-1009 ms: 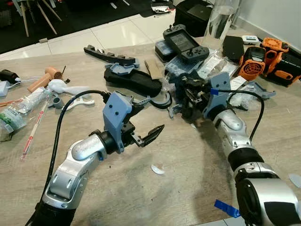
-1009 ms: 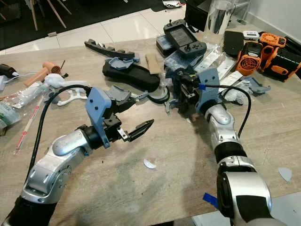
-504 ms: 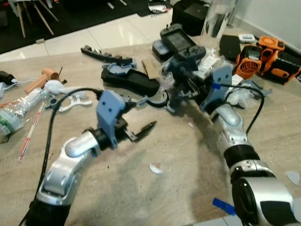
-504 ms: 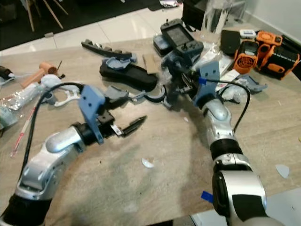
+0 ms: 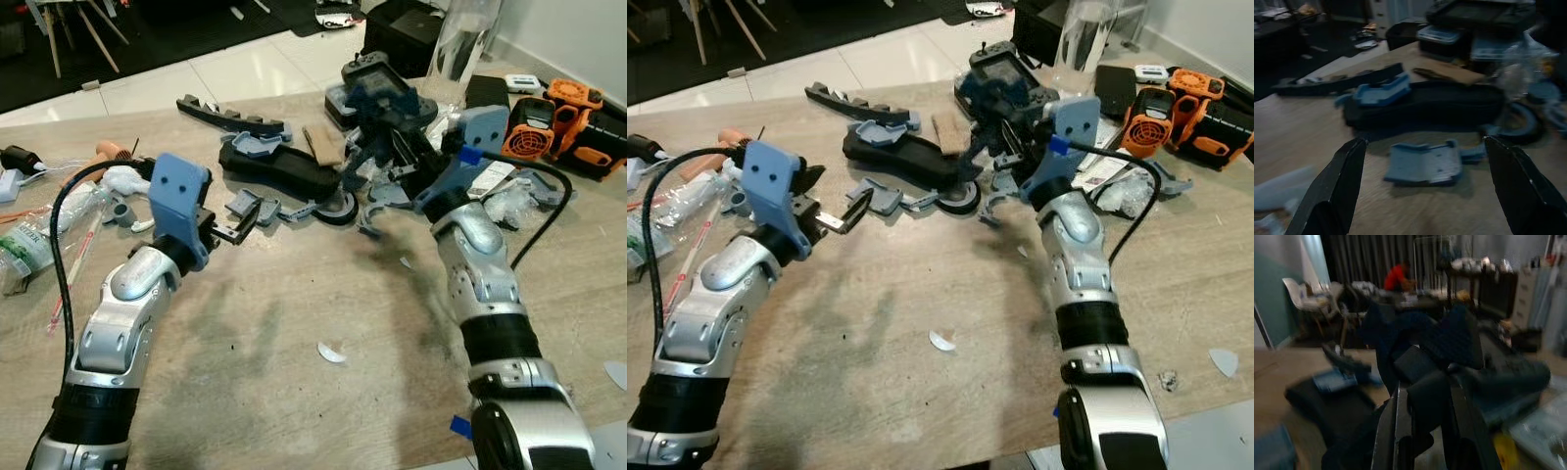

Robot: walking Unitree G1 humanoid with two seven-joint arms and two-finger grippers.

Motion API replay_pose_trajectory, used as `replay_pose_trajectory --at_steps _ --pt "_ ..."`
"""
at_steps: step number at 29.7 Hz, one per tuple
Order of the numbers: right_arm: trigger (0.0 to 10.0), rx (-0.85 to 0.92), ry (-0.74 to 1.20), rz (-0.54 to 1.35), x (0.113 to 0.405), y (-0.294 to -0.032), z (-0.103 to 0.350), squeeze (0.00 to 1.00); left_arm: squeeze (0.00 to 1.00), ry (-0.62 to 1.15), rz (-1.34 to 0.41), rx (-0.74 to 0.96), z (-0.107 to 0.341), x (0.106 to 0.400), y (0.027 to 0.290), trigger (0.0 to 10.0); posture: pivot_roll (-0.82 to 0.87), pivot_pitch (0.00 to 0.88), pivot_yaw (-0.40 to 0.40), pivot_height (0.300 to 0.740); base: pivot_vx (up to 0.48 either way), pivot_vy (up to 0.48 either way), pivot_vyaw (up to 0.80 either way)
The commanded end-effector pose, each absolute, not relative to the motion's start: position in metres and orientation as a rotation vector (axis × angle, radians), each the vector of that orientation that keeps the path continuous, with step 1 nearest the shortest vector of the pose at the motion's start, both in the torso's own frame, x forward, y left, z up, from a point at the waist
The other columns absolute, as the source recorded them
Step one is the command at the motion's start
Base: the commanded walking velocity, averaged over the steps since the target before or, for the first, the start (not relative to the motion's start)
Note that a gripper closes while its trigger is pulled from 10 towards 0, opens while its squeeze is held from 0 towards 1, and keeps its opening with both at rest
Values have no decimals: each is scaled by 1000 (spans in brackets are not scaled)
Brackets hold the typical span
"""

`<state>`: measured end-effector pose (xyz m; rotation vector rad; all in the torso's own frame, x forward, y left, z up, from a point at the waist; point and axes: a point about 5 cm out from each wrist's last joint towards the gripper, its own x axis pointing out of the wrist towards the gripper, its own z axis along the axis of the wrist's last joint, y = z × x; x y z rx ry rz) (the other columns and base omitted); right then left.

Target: Picking trash to rubbish bin

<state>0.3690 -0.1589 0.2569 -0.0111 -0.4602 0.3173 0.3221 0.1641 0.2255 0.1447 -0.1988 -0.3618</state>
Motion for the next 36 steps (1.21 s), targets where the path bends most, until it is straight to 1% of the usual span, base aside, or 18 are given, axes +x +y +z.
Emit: replay_pose_trajectory --at_steps 1,2,4,5,7,10,12,13,14,15,17,21,22,28,30,35,36 --pt "10000 -111 -423 264 364 -163 248 0 0 -176 -336 136 217 321 167 10000 0 175 79 740 0 0 0" --pt "10000 -111 -423 264 364 -163 248 0 0 -176 -336 136 217 321 167 10000 0 175 79 740 0 0 0" --pt "10000 -232 -434 213 363 -171 248 0 0 -184 -355 137 217 320 164 10000 0 178 81 740 0 0 0" --pt "10000 -232 -434 213 363 -171 248 0 0 -184 -355 137 217 320 164 10000 0 178 81 740 0 0 0" --pt "10000 -279 -433 144 362 -191 250 0 0 -210 -422 100 221 318 155 10000 -5 179 86 740 0 0 0" --pt "10000 -333 -443 38 359 -224 258 0 0 -245 -593 81 228 310 132 10000 -3 182 94 740 0 0 0" --pt "10000 -358 -448 3 358 -238 261 0 0 -250 -657 88 230 307 121 10000 -4 185 106 740 0 0 0" --pt "10000 -358 -448 3 358 -238 261 0 0 -250 -657 88 230 307 121 10000 -4 185 106 740 0 0 0" --pt "10000 -414 -434 -18 360 -249 260 0 0 -254 -670 85 231 309 115 10000 -4 186 108 740 0 0 0" --pt "10000 -414 -434 -18 360 -249 260 0 0 -254 -670 85 231 309 115 10000 -4 186 108 740 0 0 0" --pt "10000 -466 -402 -32 361 -258 256 0 0 -257 -673 77 232 310 112 10000 -5 189 113 740 0 0 0" --pt "10000 -567 -307 -92 359 -284 244 0 0 -259 -692 71 233 309 111 10000 -2 197 114 740 0 0 0" --pt "10000 -573 -305 -103 357 -290 242 0 0 -260 -686 66 234 309 113 10000 -2 200 116 740 0 0 0" --pt "10000 -555 -327 -122 353 -303 243 0 0 -256 -675 63 233 310 115 10000 -1 202 120 740 0 0 0" --pt "10000 -485 -368 -146 354 -310 253 0 0 -254 -665 68 233 312 117 10000 -2 203 120 740 0 0 0" --pt "10000 -438 -318 -200 356 -320 250 0 0 -249 -679 93 233 312 116 10000 3 203 117 740 0 0 0" --pt "10000 -389 -264 -213 357 -323 242 0 0 -246 -684 99 232 311 116 10000 5 202 116 740 0 0 0"
